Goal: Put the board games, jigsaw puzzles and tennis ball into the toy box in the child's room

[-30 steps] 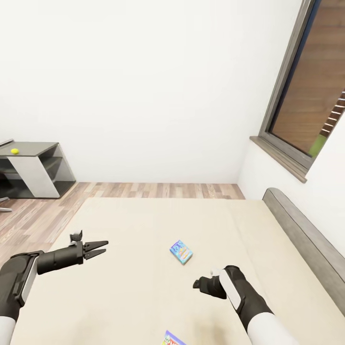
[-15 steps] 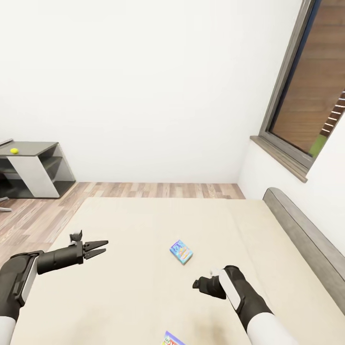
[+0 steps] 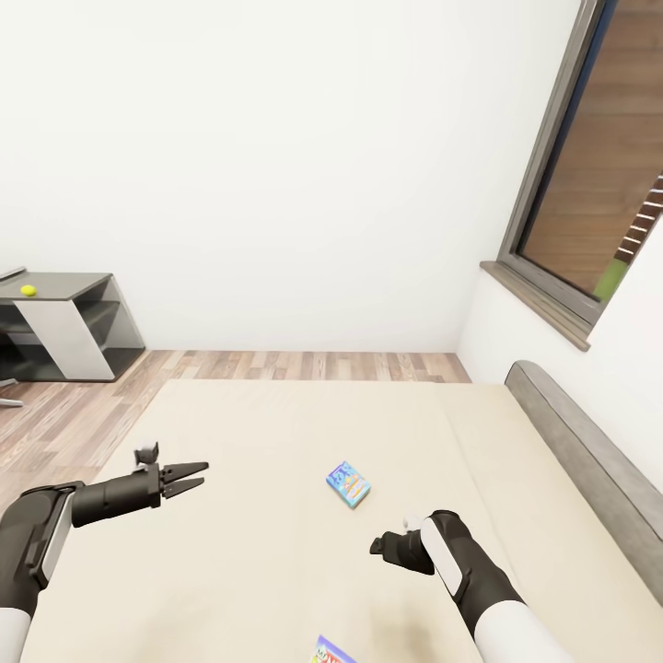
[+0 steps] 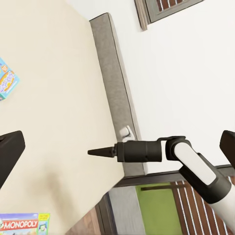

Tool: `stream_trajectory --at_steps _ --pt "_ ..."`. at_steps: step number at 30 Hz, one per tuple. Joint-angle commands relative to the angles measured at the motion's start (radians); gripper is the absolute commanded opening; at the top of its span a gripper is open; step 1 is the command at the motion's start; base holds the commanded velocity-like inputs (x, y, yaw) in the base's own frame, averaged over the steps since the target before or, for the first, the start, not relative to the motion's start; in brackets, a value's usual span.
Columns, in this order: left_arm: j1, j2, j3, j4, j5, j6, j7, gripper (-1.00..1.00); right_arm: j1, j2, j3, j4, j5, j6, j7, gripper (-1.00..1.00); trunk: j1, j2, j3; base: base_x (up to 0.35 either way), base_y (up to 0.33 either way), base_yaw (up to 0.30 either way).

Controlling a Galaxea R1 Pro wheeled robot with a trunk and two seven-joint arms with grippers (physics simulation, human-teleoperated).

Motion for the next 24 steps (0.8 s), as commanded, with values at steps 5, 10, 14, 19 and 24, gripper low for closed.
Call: stream_trajectory --at_steps 5,10,14,19,24 --pt "-0.001 0.0 -0.003 0.0 -0.002 0.011 -0.003 1.0 -0.001 0.0 0.002 -0.006 -0.011 0.006 -0.01 1.0 -0.019 0.034 0.014 0.0 0.0 0.0" --pt "-0.001 -0.001 -0.004 0.0 -0.002 0.011 -0.003 1.0 -0.001 0.0 0.002 -0.01 -0.011 0.007 -0.009 1.0 -0.038 0.069 0.03 0.0 0.0 0.0" --pt "-0.001 -0.001 -0.004 0.0 -0.003 0.011 -0.003 1.0 -0.001 0.0 0.002 -0.01 -0.011 0.008 -0.009 1.0 -0.053 0.097 0.042 0.0 0.0 0.0" --pt "-0.002 0.0 -0.004 0.0 -0.004 0.011 -0.003 1.0 -0.001 0.0 0.002 -0.011 -0.011 0.008 -0.009 1.0 -0.073 0.132 0.055 0.0 0.0 0.0" --pt "-0.002 -0.001 -0.004 0.0 -0.004 0.011 -0.003 1.0 -0.001 0.0 0.002 -0.011 -0.011 0.009 -0.009 1.0 -0.092 0.167 0.065 0.0 0.0 0.0"
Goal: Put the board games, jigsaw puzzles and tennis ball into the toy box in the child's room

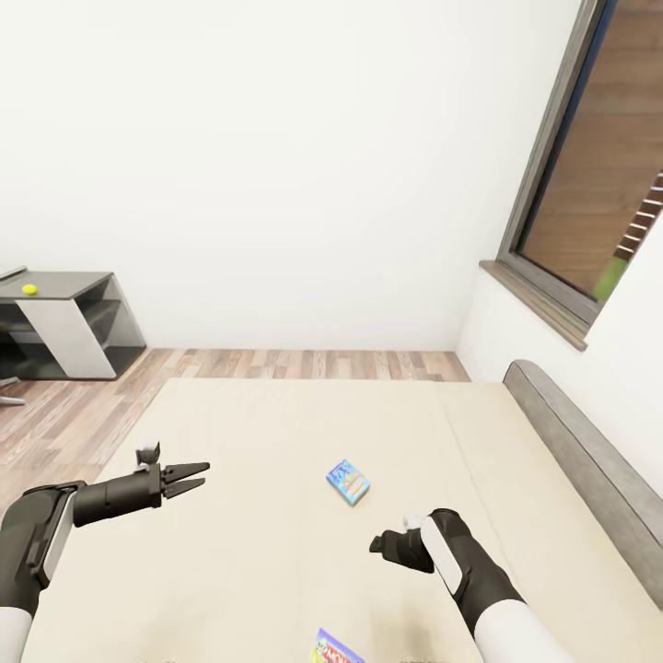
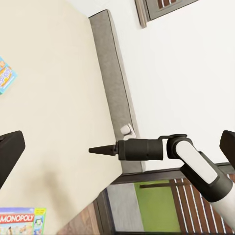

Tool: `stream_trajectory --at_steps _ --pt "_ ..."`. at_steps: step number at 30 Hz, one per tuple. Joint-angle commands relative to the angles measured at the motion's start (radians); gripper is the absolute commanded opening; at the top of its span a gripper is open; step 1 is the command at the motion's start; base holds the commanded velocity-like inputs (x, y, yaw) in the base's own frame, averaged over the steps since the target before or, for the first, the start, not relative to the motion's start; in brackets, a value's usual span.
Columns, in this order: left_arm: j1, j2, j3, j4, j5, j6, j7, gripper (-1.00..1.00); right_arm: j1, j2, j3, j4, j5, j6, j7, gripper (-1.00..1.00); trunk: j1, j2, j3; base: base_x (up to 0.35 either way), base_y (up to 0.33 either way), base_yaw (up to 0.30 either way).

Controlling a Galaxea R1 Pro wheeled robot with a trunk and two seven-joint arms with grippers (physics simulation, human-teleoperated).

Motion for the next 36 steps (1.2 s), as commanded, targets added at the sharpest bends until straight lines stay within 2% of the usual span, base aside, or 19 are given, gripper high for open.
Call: stream_trajectory --at_steps 1,36 --pt "-0.001 0.0 0.0 0.0 0.0 0.01 -0.003 1.0 -0.001 0.0 0.002 -0.001 -0.011 0.003 -0.01 1.0 -0.003 0.005 0.0 0.0 0.0 0.0" --pt "-0.001 0.0 -0.002 0.001 0.003 0.01 -0.002 1.0 0.0 0.001 0.003 0.003 -0.012 0.005 -0.01 1.0 -0.003 0.005 -0.057 0.0 0.0 0.0"
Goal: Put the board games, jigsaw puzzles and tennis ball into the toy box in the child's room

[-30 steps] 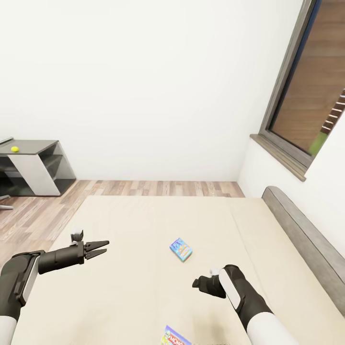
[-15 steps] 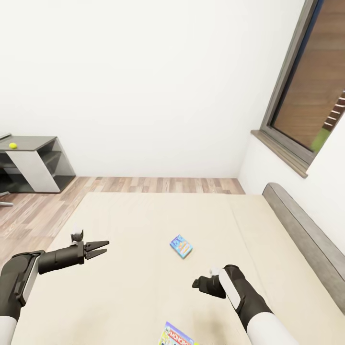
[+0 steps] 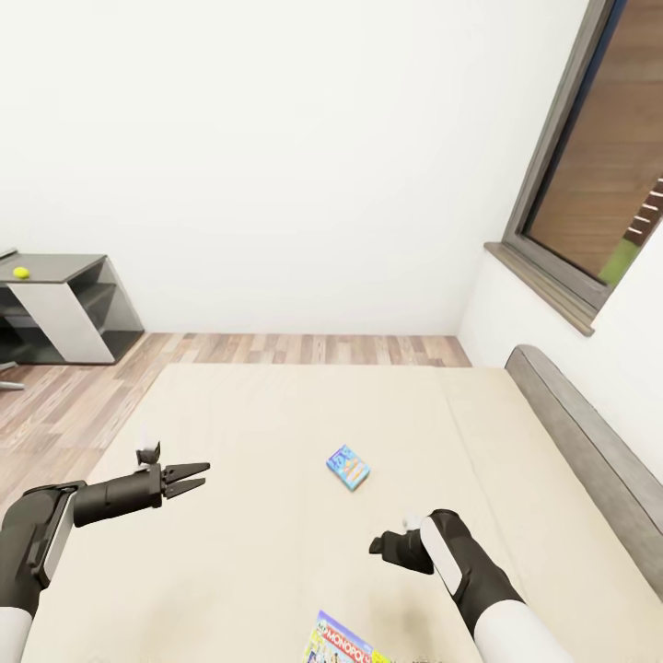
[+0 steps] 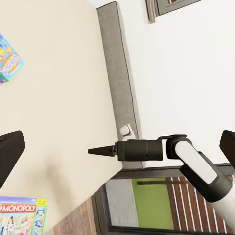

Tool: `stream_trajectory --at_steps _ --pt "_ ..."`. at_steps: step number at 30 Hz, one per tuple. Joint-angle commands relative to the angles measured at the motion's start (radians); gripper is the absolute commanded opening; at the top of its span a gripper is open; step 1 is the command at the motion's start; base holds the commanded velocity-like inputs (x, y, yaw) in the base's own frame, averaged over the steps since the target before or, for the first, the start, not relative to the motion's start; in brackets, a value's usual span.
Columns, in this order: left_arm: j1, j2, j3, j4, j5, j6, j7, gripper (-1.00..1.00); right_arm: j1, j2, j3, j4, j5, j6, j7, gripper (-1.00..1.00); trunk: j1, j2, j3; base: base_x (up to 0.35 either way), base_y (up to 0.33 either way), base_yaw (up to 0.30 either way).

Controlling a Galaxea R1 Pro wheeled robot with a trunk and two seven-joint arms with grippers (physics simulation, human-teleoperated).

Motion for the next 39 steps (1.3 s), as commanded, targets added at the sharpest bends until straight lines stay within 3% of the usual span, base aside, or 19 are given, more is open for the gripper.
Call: stream_trajectory --at_steps 1,8,13,19,39 --pt "-0.001 0.0 0.0 -0.001 0.002 0.011 -0.003 1.0 0.0 0.0 0.003 -0.001 -0.011 0.003 -0.01 1.0 0.001 -0.002 -0.004 0.0 0.0 0.0" --pt "-0.001 0.003 0.001 -0.002 0.006 0.011 -0.008 1.0 -0.001 0.0 0.003 -0.001 -0.011 0.003 -0.01 1.0 0.001 -0.002 -0.015 0.0 0.0 0.0" --pt "-0.001 0.006 0.001 -0.003 0.004 0.011 -0.064 1.0 -0.001 0.0 0.003 -0.001 -0.011 0.003 -0.01 1.0 0.001 -0.002 -0.023 0.0 0.0 0.0" --pt "-0.001 0.029 0.0 -0.003 0.002 0.011 -0.116 1.0 -0.001 0.0 0.003 -0.001 -0.011 0.003 -0.01 1.0 0.001 -0.002 -0.033 0.0 0.0 0.0" --pt "-0.001 0.043 -0.001 -0.003 0.003 0.011 -0.127 1.0 0.0 0.001 0.003 0.001 -0.011 0.003 -0.012 1.0 0.001 -0.002 -0.066 0.0 0.0 0.0"
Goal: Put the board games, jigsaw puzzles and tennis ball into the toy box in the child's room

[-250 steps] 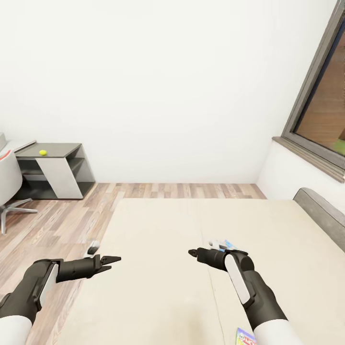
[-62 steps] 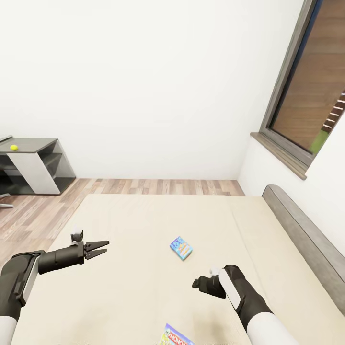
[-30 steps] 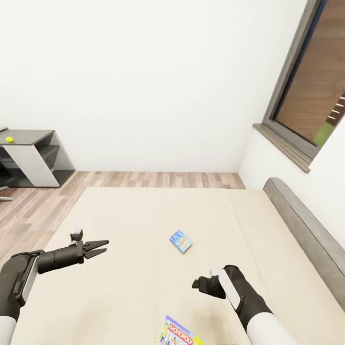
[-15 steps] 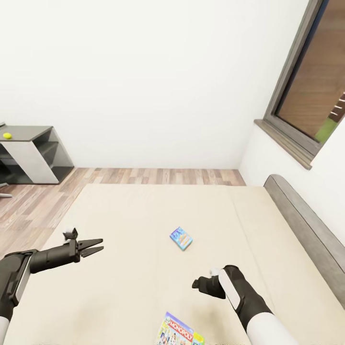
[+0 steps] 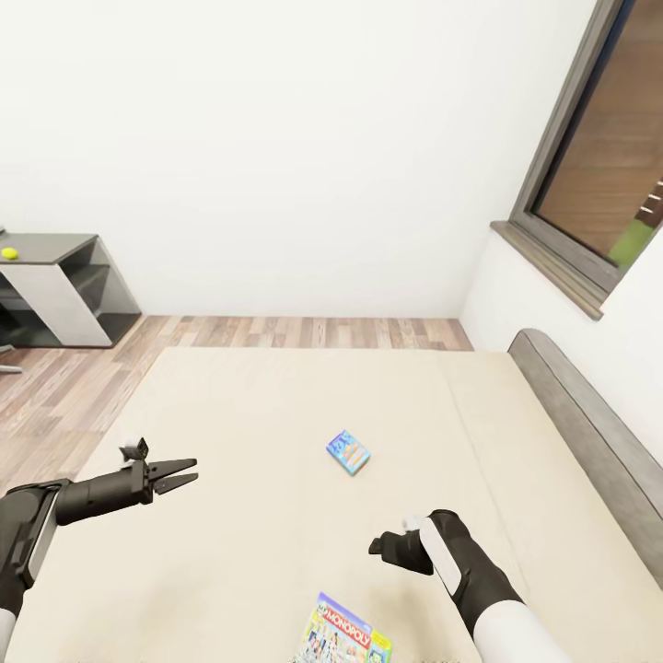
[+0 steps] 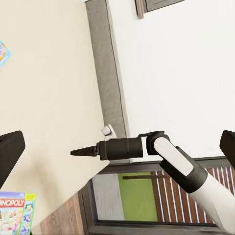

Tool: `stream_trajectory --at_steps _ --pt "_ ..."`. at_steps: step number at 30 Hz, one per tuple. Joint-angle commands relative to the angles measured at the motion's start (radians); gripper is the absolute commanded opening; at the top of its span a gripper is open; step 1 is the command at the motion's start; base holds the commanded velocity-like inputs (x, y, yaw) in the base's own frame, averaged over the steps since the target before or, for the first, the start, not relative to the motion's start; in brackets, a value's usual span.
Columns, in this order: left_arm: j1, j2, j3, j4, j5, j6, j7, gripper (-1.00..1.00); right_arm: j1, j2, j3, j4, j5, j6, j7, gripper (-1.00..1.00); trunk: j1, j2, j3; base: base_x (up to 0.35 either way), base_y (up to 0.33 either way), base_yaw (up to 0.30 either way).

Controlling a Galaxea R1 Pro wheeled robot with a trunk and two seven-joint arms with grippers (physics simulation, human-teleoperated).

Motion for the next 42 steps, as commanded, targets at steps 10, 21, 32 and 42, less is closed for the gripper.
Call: stream_trajectory --at_steps 10,21,32,42 --pt "-0.001 0.0 -0.002 0.0 0.0 0.01 -0.003 1.0 -0.001 -0.001 0.002 -0.001 -0.01 0.003 -0.01 1.0 0.0 -0.002 -0.018 0.0 0.0 0.0" --pt "0.0 -0.001 -0.003 0.0 0.0 0.009 -0.003 1.0 0.0 0.0 0.002 -0.002 -0.009 0.003 -0.01 1.0 0.0 -0.002 -0.036 0.0 0.0 0.0" --pt "0.001 -0.001 -0.003 0.0 0.001 0.008 -0.003 1.0 0.0 0.0 0.002 -0.001 -0.01 0.003 -0.01 1.0 0.0 -0.002 -0.055 0.0 0.0 0.0" --pt "0.001 -0.002 -0.002 0.0 0.001 0.009 -0.003 1.0 0.0 0.0 0.002 -0.001 -0.01 0.003 -0.01 1.0 0.0 -0.002 -0.071 0.0 0.0 0.0"
